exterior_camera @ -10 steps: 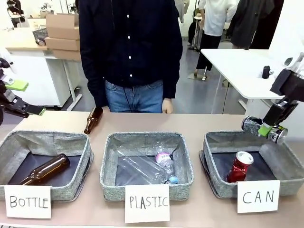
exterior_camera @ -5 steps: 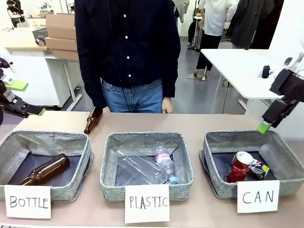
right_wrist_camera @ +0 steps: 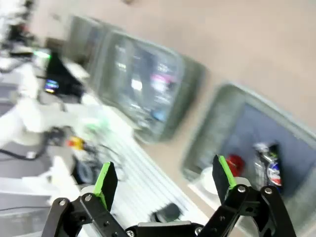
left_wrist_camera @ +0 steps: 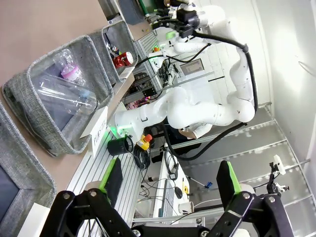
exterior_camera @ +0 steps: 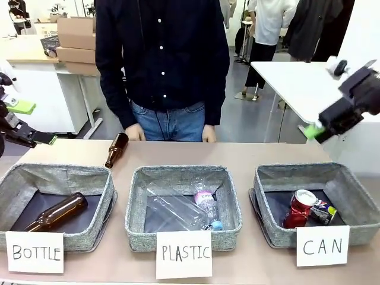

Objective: Sort the can waste into the basket.
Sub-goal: Pick up the can waste from the table and place it in the right Fabric basket.

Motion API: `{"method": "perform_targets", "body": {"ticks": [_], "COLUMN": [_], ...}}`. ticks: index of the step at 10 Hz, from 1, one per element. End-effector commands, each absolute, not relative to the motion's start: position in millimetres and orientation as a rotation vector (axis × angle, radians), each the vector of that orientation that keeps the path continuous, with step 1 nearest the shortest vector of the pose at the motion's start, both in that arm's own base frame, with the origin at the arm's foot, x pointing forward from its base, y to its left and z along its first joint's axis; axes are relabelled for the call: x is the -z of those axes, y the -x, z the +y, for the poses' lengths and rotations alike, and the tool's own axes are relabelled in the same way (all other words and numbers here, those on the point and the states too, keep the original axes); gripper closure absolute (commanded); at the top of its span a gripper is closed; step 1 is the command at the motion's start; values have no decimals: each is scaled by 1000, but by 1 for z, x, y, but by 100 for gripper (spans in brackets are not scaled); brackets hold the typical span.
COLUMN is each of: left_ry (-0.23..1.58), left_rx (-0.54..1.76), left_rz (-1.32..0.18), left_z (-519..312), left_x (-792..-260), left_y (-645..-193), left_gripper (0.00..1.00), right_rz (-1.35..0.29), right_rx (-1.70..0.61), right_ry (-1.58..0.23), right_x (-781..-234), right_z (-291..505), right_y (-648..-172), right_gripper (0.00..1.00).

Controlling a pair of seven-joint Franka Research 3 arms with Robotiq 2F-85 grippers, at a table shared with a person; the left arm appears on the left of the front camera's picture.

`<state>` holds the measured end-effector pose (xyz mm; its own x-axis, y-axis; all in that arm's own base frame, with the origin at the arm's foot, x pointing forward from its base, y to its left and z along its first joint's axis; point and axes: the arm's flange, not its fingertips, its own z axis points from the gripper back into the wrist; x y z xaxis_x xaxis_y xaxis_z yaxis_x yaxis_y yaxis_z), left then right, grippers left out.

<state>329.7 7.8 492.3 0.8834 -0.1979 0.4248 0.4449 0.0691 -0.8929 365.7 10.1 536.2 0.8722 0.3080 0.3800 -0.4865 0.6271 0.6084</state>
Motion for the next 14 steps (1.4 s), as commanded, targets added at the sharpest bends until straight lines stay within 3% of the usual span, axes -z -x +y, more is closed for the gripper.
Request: {"method": "perform_targets", "body": {"ticks": [1,2,3,14], "left_ry": [1427,1427,1427,1427], "left_rx": [477,477,477,477], "left_rz": [-207,-207,-207,-207], "left_z": [8,8,8,8], "left_x": [-495,-495,-495,-495], "left_y": [-327,-327,-327,-327], "left_gripper": [0,0,0,0], "right_rz": [-423,-437,-276,-276], "right_rx": [-208,-145,-429,-429], "right_ry": [-1723,-1785,-932,-932], "right_x": [-549,-550,-551,-551], "right_z": [9,7,12,12], "right_y": [-369,-372,-364,-364], "right_gripper": [0,0,0,0]}}
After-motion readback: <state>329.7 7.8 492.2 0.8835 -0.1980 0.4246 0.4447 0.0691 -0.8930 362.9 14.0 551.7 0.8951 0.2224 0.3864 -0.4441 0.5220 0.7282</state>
